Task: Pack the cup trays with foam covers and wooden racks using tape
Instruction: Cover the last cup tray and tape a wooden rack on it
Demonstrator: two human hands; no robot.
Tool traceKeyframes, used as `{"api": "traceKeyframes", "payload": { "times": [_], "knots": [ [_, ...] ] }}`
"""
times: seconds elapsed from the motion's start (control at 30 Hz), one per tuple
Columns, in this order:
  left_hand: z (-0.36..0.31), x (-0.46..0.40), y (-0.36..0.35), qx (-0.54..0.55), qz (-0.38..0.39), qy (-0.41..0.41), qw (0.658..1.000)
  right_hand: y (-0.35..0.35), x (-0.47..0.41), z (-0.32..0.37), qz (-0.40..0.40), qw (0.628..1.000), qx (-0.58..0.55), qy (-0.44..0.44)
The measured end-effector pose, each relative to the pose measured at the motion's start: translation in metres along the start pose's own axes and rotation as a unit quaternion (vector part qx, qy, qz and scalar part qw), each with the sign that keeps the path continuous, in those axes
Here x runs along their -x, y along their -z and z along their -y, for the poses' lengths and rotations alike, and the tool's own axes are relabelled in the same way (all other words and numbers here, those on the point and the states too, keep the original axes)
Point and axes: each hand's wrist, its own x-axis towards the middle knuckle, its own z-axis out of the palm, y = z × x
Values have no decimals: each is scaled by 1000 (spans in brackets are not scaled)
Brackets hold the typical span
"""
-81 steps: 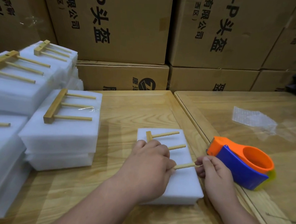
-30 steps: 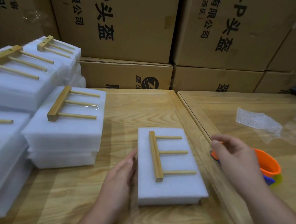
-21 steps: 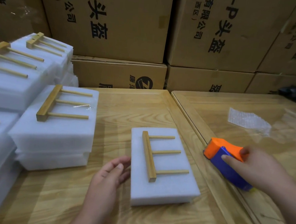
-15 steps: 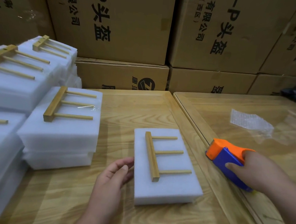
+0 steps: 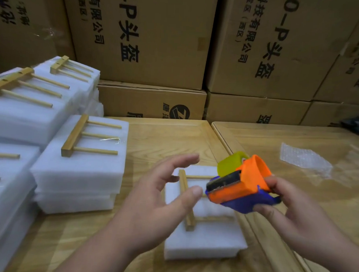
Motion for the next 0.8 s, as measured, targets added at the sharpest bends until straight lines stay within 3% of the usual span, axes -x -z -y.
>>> {"api": "traceKeyframes", "payload": {
  "times": [0.17, 0.33, 0.4, 0.53, 0.63, 0.8],
  "knots": [
    [-18, -21, 9, -86, 88, 17, 992, -11, -3, 14, 27, 998, -25, 43],
    [-23, -23, 13, -138, 122, 4, 983, -15, -4, 20, 22, 998, -23, 54],
    [-21, -24, 15, -92, 122, 31, 988, -13, -4, 21, 33, 997, -49, 50],
    [-20, -26, 21, 108, 170, 116, 973, -8, -4, 26, 79, 989, -113, 47],
    [-23, -28, 26, 123, 155, 127, 972, -4, -5, 32, 107, 983, -145, 46],
    [-32, -38, 25, 42, 67, 133, 988, -5, -10, 47, 110, 964, -240, 28]
  ]
}}
